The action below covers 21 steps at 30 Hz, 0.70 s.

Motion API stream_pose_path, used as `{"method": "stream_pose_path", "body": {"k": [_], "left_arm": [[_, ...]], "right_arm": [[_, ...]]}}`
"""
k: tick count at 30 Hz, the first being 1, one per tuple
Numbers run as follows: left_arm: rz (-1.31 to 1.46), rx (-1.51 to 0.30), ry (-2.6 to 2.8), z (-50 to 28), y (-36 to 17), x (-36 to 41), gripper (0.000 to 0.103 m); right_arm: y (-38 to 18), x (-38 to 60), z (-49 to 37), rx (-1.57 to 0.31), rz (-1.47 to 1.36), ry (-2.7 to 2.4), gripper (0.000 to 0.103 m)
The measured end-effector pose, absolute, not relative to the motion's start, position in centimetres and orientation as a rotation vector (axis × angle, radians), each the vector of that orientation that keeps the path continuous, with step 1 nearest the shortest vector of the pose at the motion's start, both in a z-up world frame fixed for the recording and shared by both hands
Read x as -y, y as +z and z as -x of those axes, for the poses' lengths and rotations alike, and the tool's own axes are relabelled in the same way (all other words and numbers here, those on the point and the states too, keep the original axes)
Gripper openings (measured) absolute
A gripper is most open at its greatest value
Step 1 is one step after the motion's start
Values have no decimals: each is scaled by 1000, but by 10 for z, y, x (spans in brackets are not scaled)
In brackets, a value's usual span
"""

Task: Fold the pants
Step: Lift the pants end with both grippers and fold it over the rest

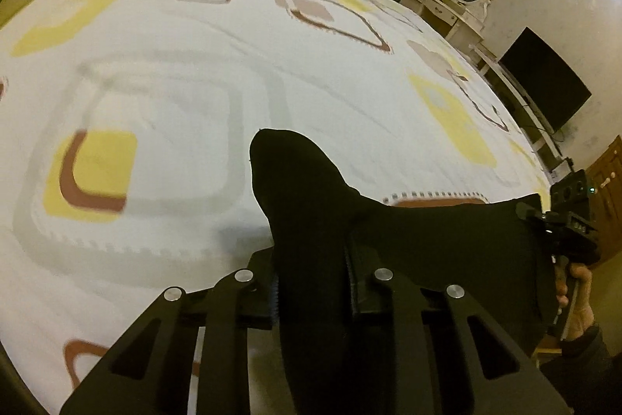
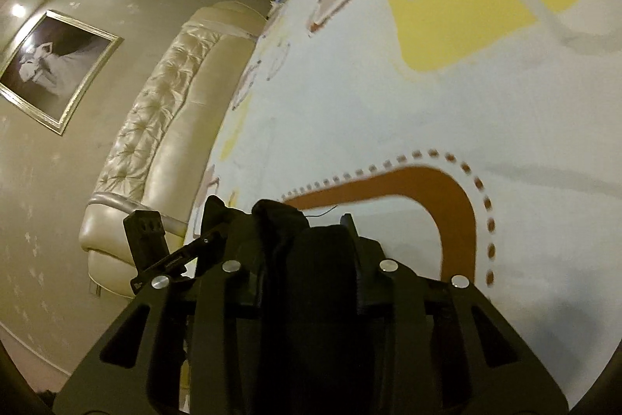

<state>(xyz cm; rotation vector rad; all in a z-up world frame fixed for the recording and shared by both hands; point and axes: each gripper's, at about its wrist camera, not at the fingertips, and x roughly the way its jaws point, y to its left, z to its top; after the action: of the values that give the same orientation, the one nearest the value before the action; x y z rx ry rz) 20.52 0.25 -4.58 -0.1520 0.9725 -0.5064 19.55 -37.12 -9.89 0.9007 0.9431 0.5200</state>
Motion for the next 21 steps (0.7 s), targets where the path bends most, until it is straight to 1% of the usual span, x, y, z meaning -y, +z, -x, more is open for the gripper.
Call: {"method": "stream_pose_path", "body": {"k": [6, 11, 16, 21], "left_arm": [[120, -953, -451, -240, -34, 4, 25], [72, -956, -389, -271, -35, 12, 25], [26, -992, -354, -290, -49, 18, 25], [31, -1013, -349, -295, -61, 16, 29]], "right_arm": [[-91, 370, -230, -903, -884, 515, 30], [-92, 366, -258, -896, -885, 501, 30], [-110, 368, -276, -941, -891, 467, 30], [-141, 376, -280, -991, -974, 441, 31]]}}
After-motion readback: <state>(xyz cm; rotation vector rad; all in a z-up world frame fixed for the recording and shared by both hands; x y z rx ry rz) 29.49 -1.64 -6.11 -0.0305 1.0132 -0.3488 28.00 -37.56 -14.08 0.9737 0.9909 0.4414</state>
